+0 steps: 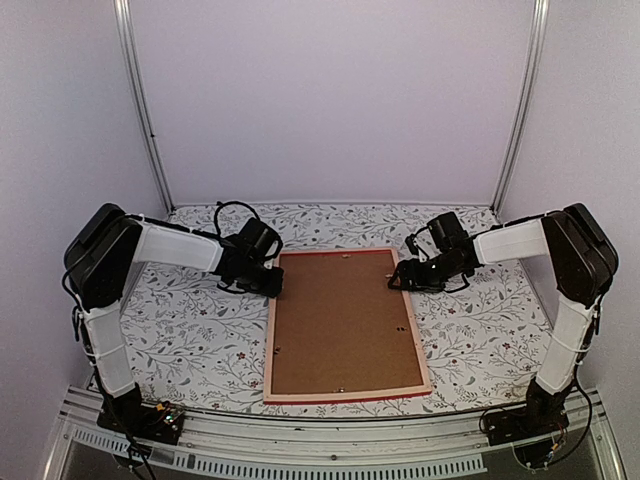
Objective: Put the photo into the frame
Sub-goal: Press the fastener onto the backboard.
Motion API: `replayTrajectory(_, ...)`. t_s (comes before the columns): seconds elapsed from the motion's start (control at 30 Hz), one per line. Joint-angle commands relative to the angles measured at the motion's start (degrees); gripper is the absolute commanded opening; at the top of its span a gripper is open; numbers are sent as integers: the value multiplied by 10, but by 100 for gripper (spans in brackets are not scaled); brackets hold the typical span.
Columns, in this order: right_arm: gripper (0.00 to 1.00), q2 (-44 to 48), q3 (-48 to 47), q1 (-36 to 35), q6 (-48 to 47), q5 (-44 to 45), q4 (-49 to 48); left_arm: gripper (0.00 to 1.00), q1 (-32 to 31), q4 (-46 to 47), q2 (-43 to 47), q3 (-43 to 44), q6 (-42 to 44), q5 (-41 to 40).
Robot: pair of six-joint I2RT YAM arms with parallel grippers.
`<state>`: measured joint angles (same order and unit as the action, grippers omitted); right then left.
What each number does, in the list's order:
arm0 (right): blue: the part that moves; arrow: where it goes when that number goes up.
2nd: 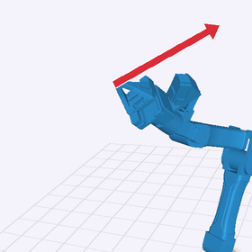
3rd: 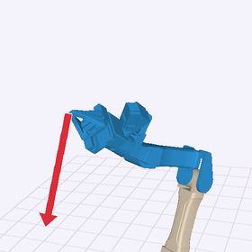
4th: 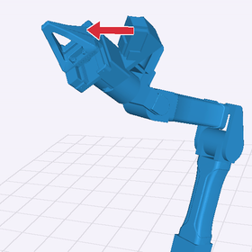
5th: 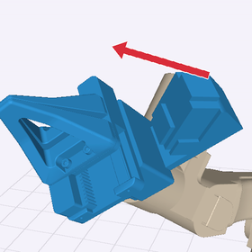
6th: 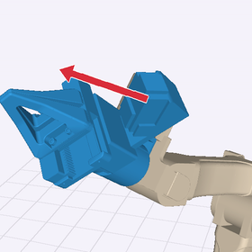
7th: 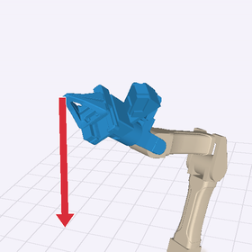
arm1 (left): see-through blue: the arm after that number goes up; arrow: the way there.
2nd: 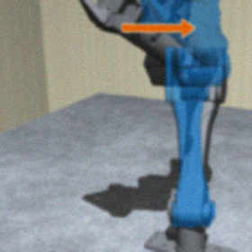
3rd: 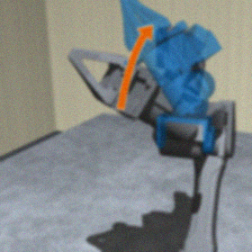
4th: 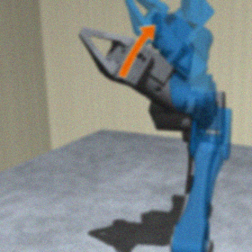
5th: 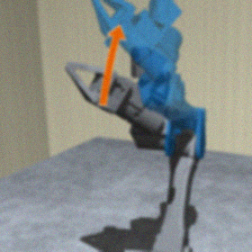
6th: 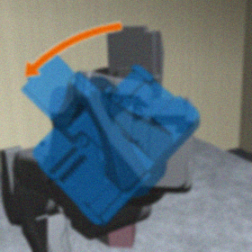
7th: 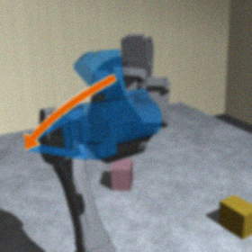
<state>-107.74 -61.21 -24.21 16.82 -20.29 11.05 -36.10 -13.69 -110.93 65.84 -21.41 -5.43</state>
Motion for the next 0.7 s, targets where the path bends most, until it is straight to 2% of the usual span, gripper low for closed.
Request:
replayTrajectory(0.0,82,-24,13,2,-4,4,26,19,-1,10,-12,6,13,6)
replayTrajectory(0.1,82,-24,14,2,-5,5,26,18,1,19,-6,2,9,13)
replayTrajectory(0.17,82,-24,15,2,-6,6,26,21,2,27,1,-3,4,15)
replayTrajectory(0.23,82,-25,16,2,-6,7,26,32,4,32,8,-6,0,18)
replayTrajectory(0.27,82,-24,16,2,-6,7,26,42,5,32,9,-6,-1,19)
replayTrajectory(0.3,82,-25,16,2,-7,7,26,48,5,31,10,-5,-3,19)
replayTrajectory(0.43,82,-23,16,2,-7,7,27,61,6,27,15,-6,-5,22)
replayTrajectory(0.67,82,-21,14,2,-6,6,29,65,6,23,29,-17,-2,16)
